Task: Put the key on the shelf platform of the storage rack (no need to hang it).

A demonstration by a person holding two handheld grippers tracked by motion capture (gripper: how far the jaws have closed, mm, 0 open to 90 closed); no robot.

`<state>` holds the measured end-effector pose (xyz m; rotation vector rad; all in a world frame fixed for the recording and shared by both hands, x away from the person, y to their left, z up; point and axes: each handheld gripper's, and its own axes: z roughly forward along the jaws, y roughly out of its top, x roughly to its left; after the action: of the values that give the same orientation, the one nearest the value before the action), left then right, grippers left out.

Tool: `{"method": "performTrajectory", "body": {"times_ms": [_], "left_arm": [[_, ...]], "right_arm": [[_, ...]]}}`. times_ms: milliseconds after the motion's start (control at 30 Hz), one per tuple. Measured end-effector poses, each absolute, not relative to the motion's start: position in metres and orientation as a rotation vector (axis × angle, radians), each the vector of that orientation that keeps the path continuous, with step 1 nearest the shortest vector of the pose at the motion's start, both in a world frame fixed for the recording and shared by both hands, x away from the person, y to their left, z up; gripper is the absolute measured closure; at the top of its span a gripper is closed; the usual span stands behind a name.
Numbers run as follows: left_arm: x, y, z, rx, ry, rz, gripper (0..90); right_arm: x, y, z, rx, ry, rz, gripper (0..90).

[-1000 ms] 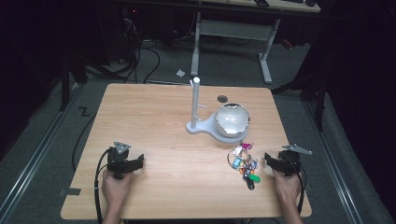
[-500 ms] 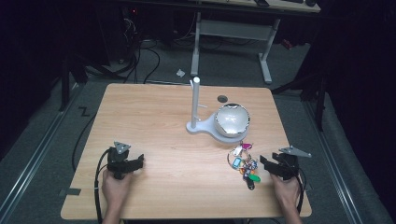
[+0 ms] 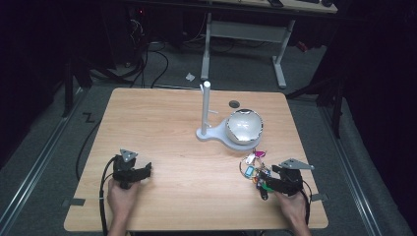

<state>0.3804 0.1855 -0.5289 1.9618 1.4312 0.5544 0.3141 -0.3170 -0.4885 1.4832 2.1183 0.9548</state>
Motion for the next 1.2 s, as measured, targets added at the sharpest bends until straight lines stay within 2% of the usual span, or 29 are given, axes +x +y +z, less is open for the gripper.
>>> {"method": "performTrajectory", "body": {"times_ms": [267,500,600,700,900,1200], "left_arm": [[0.38,0.185,-0.529,1.96,1.432,0.555,21.2],[0.38,0.186,-0.529,1.961,1.431,0.554,21.2],[0.38,0.185,-0.529,1.961,1.431,0.554,21.1],[0.38,0.185,-0.529,1.96,1.432,0.555,21.1],[0.38,0.185,-0.529,1.959,1.432,0.555,21.0],[0.38,0.185,-0.529,1.962,1.431,0.554,21.0]], "right_arm": [[0.316,-0.305,-0.499,1.452,2.18,0.883,36.1],[0.319,-0.301,-0.511,1.439,2.201,0.827,36.2],[0.318,-0.302,-0.511,1.424,2.198,0.828,41.8],[0.316,-0.301,-0.511,1.409,2.201,0.847,55.0],[0.316,-0.302,-0.51,1.399,2.212,0.854,70.9],[0.315,-0.303,-0.51,1.38,2.212,0.855,72.4]]}}
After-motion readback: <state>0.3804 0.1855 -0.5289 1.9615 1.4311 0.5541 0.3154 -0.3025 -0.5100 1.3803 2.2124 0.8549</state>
